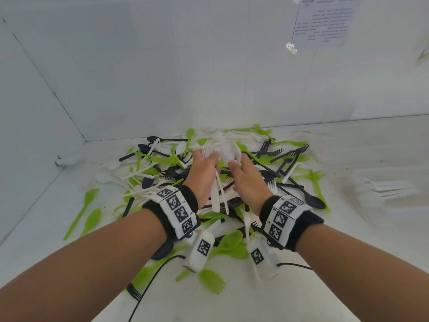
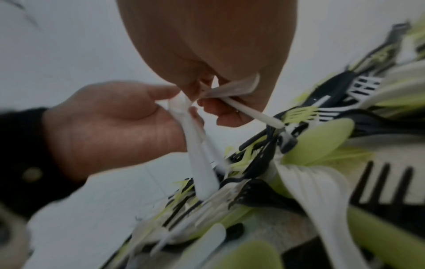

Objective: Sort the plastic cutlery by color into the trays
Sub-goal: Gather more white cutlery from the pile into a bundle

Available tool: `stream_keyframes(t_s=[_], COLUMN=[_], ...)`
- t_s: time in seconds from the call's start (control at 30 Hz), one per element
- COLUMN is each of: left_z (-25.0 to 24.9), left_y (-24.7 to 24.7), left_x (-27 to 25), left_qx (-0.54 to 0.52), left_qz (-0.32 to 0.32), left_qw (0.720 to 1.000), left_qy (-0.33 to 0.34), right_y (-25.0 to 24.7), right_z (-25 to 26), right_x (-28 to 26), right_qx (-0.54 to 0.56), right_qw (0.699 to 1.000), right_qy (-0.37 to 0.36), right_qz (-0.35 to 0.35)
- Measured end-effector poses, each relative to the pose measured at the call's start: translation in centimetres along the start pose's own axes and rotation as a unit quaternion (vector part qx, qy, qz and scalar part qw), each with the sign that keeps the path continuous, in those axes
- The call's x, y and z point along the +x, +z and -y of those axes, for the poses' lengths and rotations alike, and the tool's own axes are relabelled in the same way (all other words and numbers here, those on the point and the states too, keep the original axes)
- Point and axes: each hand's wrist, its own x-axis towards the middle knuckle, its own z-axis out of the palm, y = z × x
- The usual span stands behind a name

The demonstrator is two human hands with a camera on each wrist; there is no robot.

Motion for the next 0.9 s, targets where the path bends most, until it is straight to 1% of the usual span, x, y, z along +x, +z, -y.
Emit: stream_keyframes(t_s=[0.1, 0.17, 0.23, 0.33, 0.4, 0.47, 0.5, 0.53, 0.6, 0.63, 0.67, 0.73, 0.77, 0.83, 0.9], left_z=[-0.2, -0.3, -0.4, -0.4, -0.4, -0.3, -0.4, -0.5, -0.8, -0.7, -0.5, -0.4, -0.2, -0.1, -0.1], left_y=[0.7, 0.9, 0.7, 0.1, -0.3, -0.6, -0.6, -0.7, -0.4, -0.1, 0.2, 0.9, 1.1, 1.2, 0.9], left_x=[-0.3, -0.3, -0.2, 0.1, 0.2, 0.5, 0.3, 0.2, -0.2, -0.2, -0.3, -0.4, -0.4, -0.2, -0.1], left_qx=[-0.008, 0.011, 0.028, 0.04, 0.035, 0.03, 0.025, 0.015, -0.03, -0.045, -0.044, -0.003, 0.034, 0.067, 0.063], left_qz=[0.027, 0.02, 0.011, -0.029, -0.059, -0.065, -0.06, -0.051, 0.0, 0.033, 0.054, 0.045, 0.027, 0.003, -0.006], left_qw=[0.999, 0.999, 0.999, 0.999, 0.997, 0.997, 0.998, 0.998, 1.0, 0.998, 0.997, 0.999, 0.999, 0.998, 0.998], left_qy=[-0.041, -0.034, -0.015, 0.008, 0.02, 0.019, 0.017, 0.013, -0.008, -0.016, -0.022, -0.022, -0.01, 0.014, 0.021], right_y=[0.6, 0.8, 0.9, 0.7, 0.4, -0.1, -0.2, -0.1, 0.5, 0.7, 1.1, 1.7, 2.0, 2.7, 3.0], right_z=[0.5, 0.6, 0.6, 0.5, 0.5, 0.5, 0.5, 0.3, 0.1, 0.1, 0.2, 0.6, 0.7, 0.8, 0.9], right_x=[-0.4, -0.5, -0.5, -0.2, 0.1, 0.4, 0.5, 0.7, 1.0, 1.1, 1.1, 0.8, 0.7, 0.8, 1.0], right_qx=[-0.011, 0.014, 0.041, 0.091, 0.142, 0.198, 0.206, 0.192, 0.166, 0.168, 0.173, 0.157, 0.147, 0.144, 0.164], right_qw=[0.999, 0.998, 0.996, 0.993, 0.989, 0.977, 0.973, 0.974, 0.978, 0.978, 0.978, 0.984, 0.986, 0.986, 0.981], right_qy=[-0.048, -0.066, -0.068, -0.03, 0.011, 0.075, 0.1, 0.112, 0.118, 0.113, 0.101, 0.059, 0.053, 0.072, 0.1], right_qz=[0.015, 0.017, 0.037, 0.067, 0.032, 0.011, 0.021, 0.034, 0.051, 0.051, 0.051, 0.056, 0.053, 0.031, 0.018])
